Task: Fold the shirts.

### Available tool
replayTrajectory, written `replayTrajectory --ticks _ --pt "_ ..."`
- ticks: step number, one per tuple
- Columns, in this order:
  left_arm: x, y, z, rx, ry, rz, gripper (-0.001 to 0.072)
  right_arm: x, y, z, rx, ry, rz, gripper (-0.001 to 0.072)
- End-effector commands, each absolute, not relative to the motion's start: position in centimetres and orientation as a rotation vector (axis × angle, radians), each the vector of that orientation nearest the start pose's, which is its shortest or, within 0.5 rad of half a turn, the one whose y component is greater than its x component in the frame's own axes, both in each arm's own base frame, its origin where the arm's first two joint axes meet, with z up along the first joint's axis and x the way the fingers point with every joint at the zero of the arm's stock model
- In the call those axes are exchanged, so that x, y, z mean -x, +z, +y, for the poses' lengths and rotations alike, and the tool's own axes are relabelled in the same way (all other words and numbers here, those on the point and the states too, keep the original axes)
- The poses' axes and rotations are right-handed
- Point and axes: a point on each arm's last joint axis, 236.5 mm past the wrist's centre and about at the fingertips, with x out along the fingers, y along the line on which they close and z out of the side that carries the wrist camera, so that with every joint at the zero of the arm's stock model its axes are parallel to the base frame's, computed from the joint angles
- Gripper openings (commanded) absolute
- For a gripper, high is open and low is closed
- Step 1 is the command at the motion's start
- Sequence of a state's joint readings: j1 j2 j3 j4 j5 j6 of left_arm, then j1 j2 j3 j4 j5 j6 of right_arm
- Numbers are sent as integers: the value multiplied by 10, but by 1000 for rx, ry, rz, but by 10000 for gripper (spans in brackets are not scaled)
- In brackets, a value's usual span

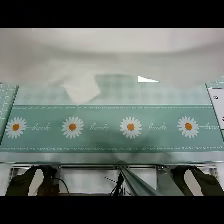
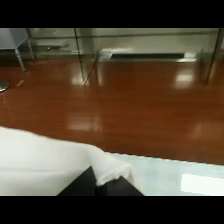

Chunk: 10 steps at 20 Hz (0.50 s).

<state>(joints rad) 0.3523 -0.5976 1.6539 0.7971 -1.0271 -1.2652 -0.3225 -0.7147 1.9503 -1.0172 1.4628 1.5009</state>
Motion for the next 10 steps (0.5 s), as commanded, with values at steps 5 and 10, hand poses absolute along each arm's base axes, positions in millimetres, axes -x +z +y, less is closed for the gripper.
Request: replayTrajectory --ticks 5,10 --pt "-151 495 -6 -107 113 -103 17 -123 456 52 -61 63 212 34" --pt "-228 395 8 52 47 158 17 -164 394 42 -137 79 417 34"
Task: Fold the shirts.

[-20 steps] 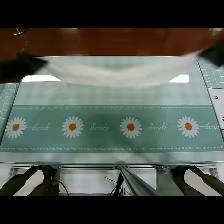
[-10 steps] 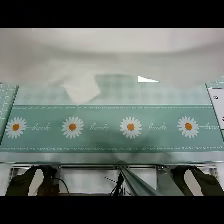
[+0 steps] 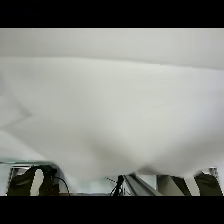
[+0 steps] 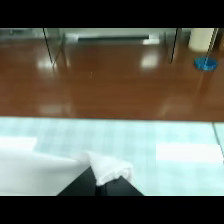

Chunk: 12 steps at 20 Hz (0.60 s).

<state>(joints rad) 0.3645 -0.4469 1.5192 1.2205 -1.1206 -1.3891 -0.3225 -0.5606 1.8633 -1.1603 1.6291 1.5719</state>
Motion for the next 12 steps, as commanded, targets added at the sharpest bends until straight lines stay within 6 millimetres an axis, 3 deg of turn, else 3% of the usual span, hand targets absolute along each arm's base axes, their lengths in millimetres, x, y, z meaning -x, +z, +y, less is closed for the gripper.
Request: replayTrajectory --ticks 1,3,7,10,12 --pt "-247 368 10 76 26 205 17 -181 372 38 -167 85 474 34" --pt "-286 312 8 177 -35 293 17 -214 327 38 -224 130 567 34" --pt "-353 211 -11 345 -174 478 17 -298 239 25 -371 163 663 34" --pt "-408 153 -28 393 -202 589 17 -359 175 13 -453 165 795 34" --pt "-446 127 -43 414 -211 629 17 -402 137 12 -486 163 859 34"
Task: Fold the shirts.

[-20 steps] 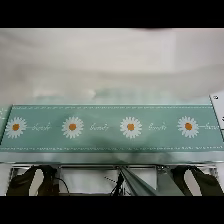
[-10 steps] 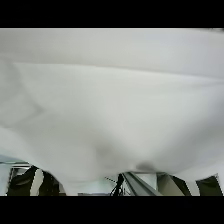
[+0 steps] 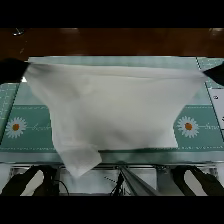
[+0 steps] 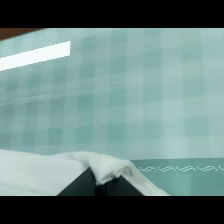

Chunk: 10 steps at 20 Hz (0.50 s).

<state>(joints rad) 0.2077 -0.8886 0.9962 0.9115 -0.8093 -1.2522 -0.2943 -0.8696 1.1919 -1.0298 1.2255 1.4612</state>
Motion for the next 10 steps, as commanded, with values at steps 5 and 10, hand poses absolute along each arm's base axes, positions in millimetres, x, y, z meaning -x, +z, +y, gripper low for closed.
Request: replayTrajectory --ticks 5,10 --pt "-514 75 -61 571 -202 785 18 -504 71 19 -559 172 967 34" --pt "-519 45 -73 599 -240 921 18 -529 25 23 -659 165 1085 34"
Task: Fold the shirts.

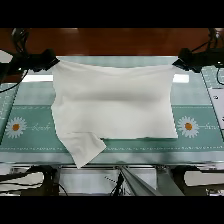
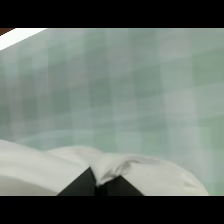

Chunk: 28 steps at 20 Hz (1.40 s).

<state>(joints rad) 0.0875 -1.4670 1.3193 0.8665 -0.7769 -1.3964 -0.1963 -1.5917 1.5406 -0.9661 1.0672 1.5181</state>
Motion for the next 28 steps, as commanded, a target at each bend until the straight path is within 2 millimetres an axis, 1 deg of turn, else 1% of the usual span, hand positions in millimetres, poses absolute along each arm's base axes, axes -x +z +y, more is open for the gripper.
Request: replayTrajectory --ticks 1,3,5,6,7,8,9,10,13,14,16,17,18,19,20,21,22,23,24,26,27,28 --pt "-513 40 -75 593 -256 956 19 -527 19 23 -661 165 1106 34" --pt "-491 34 -78 539 -329 1036 19 -517 18 19 -653 190 1142 34" --pt "-456 32 -77 477 -434 1148 19 -492 23 14 -594 270 1207 34" --pt "-439 28 -73 440 -470 1209 18 -476 22 7 -561 292 1253 34" --pt "-423 16 -61 390 -455 1281 18 -459 18 -2 -532 294 1315 34" --pt "-413 1 -46 348 -400 1341 19 -445 11 -11 -514 271 1379 34" --pt "-404 -13 -35 328 -346 1391 19 -434 4 -16 -513 238 1429 34" --pt "-396 -25 -33 333 -330 1422 19 -429 -3 -18 -518 221 1451 34" --pt "-377 -59 -40 376 -317 1481 19 -420 -36 -3 -534 211 1492 34" --pt "-373 -66 -44 403 -313 1486 19 -416 -48 0 -547 196 1502 34" --pt "-371 -71 -51 445 -322 1493 31 -412 -65 5 -566 173 1507 36" --pt "-372 -69 -56 470 -335 1492 214 -411 -69 7 -585 154 1514 112" --pt "-372 -67 -58 481 -344 1492 582 -408 -70 11 -602 149 1529 383" --pt "-369 -64 -58 476 -353 1505 706 -403 -68 14 -604 160 1546 643" --pt "-366 -59 -58 475 -365 1519 706 -398 -63 16 -605 174 1561 623" --pt "-364 -52 -56 477 -375 1526 706 -394 -55 13 -600 176 1563 623" --pt "-359 -44 -53 477 -382 1530 705 -389 -42 9 -581 183 1553 623" --pt "-352 -36 -44 465 -370 1534 704 -384 -27 3 -553 195 1533 623" --pt "-344 -27 -36 460 -362 1528 704 -378 -9 1 -525 222 1502 622" --pt "-327 -13 -17 488 -315 1472 704 -370 21 4 -523 242 1375 622" --pt "-315 -12 -9 503 -286 1440 704 -365 31 8 -538 240 1306 623" --pt "-300 -14 -3 515 -261 1419 704 -355 36 14 -547 242 1248 622"
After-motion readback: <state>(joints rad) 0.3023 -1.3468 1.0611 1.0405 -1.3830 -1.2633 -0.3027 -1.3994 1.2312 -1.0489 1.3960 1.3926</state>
